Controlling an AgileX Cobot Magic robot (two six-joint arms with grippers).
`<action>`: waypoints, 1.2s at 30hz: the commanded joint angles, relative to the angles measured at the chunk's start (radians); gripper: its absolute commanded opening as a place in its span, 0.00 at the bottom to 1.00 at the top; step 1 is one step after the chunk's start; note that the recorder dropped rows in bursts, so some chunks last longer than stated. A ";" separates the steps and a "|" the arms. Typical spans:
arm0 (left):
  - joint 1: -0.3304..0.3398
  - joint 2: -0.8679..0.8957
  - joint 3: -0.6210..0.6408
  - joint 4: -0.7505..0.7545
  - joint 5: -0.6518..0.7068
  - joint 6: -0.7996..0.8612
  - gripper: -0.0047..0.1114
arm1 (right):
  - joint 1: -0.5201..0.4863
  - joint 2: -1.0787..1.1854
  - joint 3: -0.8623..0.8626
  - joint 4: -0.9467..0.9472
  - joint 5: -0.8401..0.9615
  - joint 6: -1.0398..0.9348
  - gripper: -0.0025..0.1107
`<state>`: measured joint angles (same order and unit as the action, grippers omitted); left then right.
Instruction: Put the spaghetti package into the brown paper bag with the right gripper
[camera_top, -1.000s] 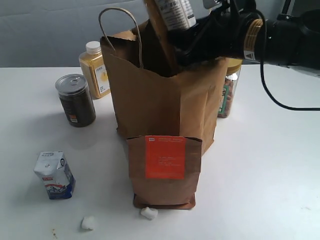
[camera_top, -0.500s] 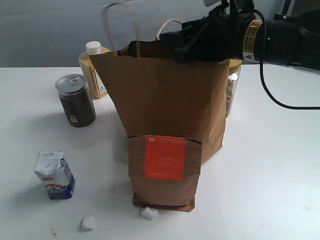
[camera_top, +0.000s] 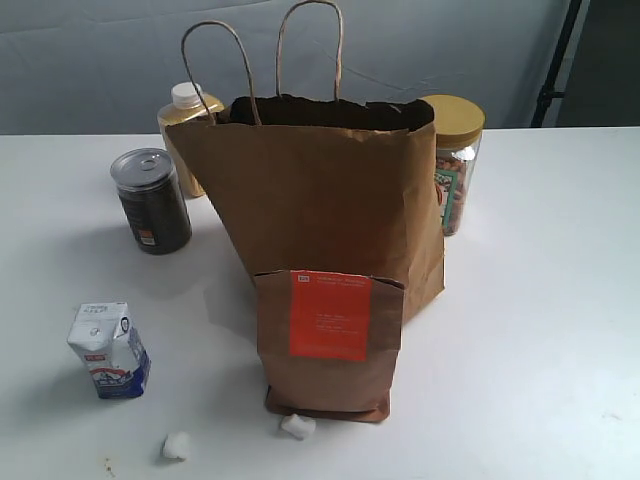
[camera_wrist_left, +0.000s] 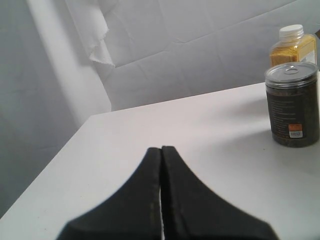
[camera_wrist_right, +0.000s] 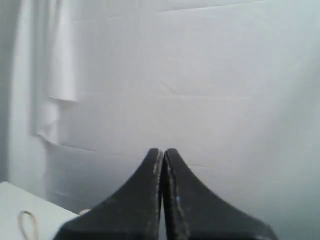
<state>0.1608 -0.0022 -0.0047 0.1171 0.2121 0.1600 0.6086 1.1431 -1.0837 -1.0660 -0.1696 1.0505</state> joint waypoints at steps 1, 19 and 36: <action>-0.002 0.002 0.005 -0.004 -0.006 -0.004 0.04 | 0.000 -0.173 0.138 -0.015 0.295 -0.016 0.02; -0.002 0.002 0.005 -0.004 -0.006 -0.004 0.04 | -0.002 -0.745 0.733 0.236 0.528 -0.043 0.02; -0.002 0.002 0.005 -0.004 -0.006 -0.004 0.04 | -0.224 -0.908 1.084 1.057 0.079 -0.882 0.02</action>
<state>0.1608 -0.0022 -0.0047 0.1171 0.2121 0.1600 0.3911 0.2883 -0.0037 -0.0336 -0.0773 0.2191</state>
